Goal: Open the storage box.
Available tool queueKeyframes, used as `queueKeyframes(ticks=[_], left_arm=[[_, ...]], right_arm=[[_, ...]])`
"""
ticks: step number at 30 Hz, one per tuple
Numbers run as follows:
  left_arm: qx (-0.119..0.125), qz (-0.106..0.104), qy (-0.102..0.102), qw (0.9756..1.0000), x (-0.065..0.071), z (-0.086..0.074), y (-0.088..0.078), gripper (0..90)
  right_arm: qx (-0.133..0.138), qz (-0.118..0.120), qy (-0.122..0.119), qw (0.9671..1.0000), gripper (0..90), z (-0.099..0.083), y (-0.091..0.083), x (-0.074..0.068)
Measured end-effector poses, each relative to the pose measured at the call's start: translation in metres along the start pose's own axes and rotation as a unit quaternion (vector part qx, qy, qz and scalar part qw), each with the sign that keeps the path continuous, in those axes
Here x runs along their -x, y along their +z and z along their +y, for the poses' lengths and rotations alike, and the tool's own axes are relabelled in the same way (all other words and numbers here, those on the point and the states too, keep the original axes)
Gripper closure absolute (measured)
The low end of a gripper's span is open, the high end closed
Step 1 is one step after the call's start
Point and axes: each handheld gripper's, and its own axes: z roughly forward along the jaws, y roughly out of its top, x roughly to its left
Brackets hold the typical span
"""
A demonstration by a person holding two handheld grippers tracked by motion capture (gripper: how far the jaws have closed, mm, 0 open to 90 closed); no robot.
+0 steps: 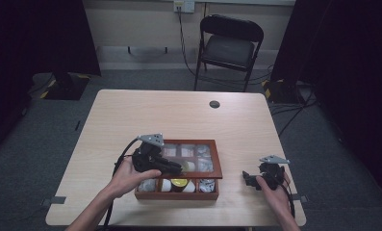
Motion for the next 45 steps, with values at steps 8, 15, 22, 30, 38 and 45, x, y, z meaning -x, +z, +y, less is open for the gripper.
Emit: queueKeyframes(ticks=[8,15,22,30,38,45], left_arm=[[0.008,-0.001,-0.015,0.9999,-0.002,0.003,-0.004,80.7],[0.018,-0.007,-0.032,0.9993,-0.006,0.010,-0.009,80.6],[0.016,-0.006,-0.029,0.9994,-0.007,0.016,-0.012,80.6],[0.015,-0.007,-0.030,0.9994,-0.010,0.025,-0.017,80.6],[0.010,-0.007,-0.032,0.9994,-0.012,0.034,-0.021,80.7],[0.012,-0.010,-0.038,0.9991,-0.018,0.043,-0.025,80.7]], right_arm=[[0.000,-0.001,-0.002,1.0000,0.0,0.000,0.000,0.000],[0.000,0.000,-0.002,1.0000,0.0,0.000,0.000,0.000],[0.000,0.000,-0.002,1.0000,0.0,0.000,0.000,0.000],[0.000,0.000,-0.002,1.0000,0.0,0.000,0.000,0.000],[0.000,-0.001,-0.002,1.0000,0.0,0.000,0.000,0.000],[0.000,-0.001,-0.002,1.0000,0.0,0.000,0.000,0.000]])
